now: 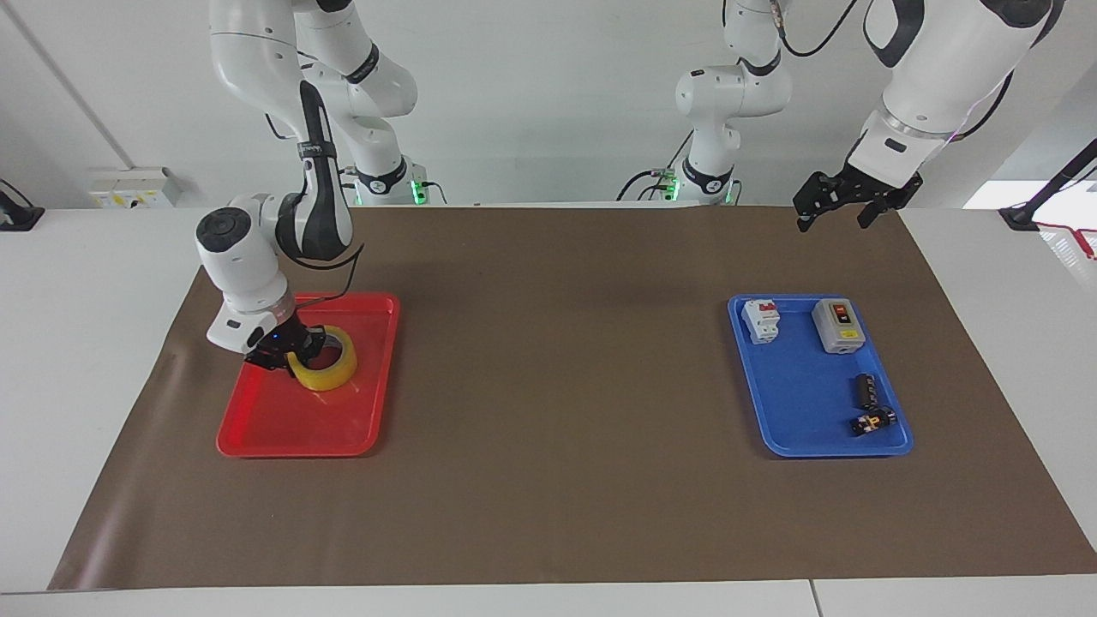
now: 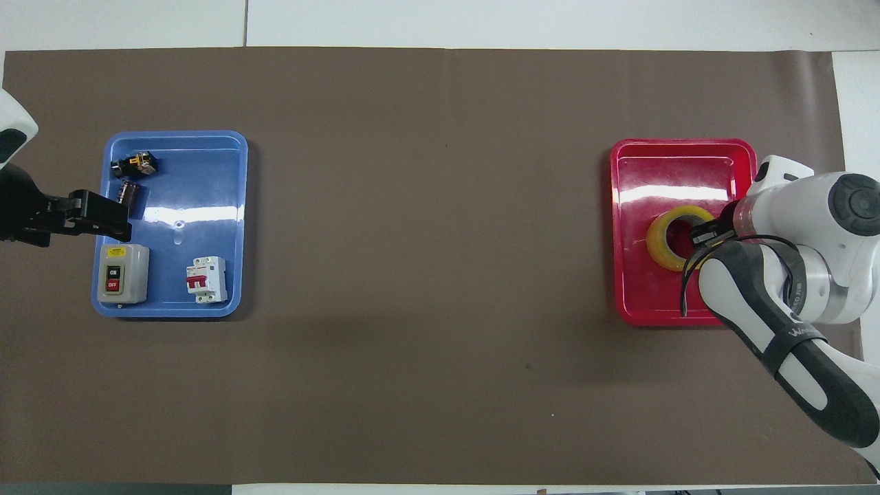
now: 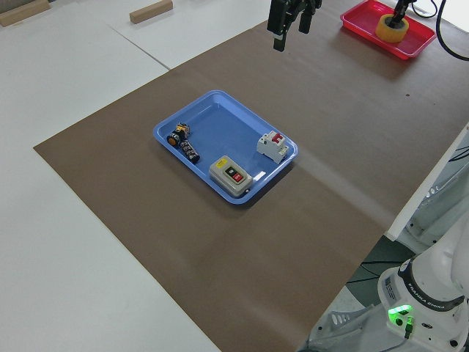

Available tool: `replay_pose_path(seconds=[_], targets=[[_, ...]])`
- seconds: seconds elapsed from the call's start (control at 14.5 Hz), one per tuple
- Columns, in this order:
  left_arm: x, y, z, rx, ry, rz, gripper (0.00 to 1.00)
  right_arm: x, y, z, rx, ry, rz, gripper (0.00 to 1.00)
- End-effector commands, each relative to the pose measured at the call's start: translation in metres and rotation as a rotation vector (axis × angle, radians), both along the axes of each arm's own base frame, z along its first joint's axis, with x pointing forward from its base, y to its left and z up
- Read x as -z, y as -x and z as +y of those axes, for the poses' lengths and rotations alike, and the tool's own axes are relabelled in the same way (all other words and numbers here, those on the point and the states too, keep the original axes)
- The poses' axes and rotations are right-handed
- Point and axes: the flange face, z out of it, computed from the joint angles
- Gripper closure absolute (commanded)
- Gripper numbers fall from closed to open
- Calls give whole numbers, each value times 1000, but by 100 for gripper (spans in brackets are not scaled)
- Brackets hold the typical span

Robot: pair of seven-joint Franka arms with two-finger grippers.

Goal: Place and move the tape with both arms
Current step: 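Lower the tape into the red tray and open the right gripper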

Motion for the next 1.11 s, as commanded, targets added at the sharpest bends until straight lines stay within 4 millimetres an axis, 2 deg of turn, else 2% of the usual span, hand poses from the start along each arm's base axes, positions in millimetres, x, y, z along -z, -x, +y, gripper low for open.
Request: replay_pose_path(seconds=[0.0, 0.07, 0.14, 0.21, 0.35, 0.48, 0.62, 0.76, 0.9, 1.04], targets=[[-3, 4, 2, 2, 22, -10, 0, 8, 3, -6, 1, 0, -14, 100], [-3, 4, 2, 2, 22, -10, 0, 8, 2, -6, 6, 0, -18, 100], [-3, 4, 2, 2, 22, -10, 0, 9, 1, -6, 9, -1, -20, 73], [-3, 4, 2, 2, 22, -10, 0, 9, 1, -7, 10, -1, -19, 1], [-3, 4, 2, 2, 22, -10, 0, -10, -7, -4, 12, 2, -34, 0], [-3, 4, 2, 2, 22, -10, 0, -55, -20, 2, 34, 5, -31, 0], [-3, 4, 2, 2, 22, -10, 0, -121, -34, 6, 141, 2, 9, 0], [-3, 4, 2, 2, 22, -10, 0, -185, -35, 24, 293, -1, 31, 0], [-3, 4, 2, 2, 22, -10, 0, -245, -20, 30, 388, -5, 28, 0], [-3, 4, 2, 2, 22, -10, 0, -296, 2, 31, 404, -8, 40, 0]])
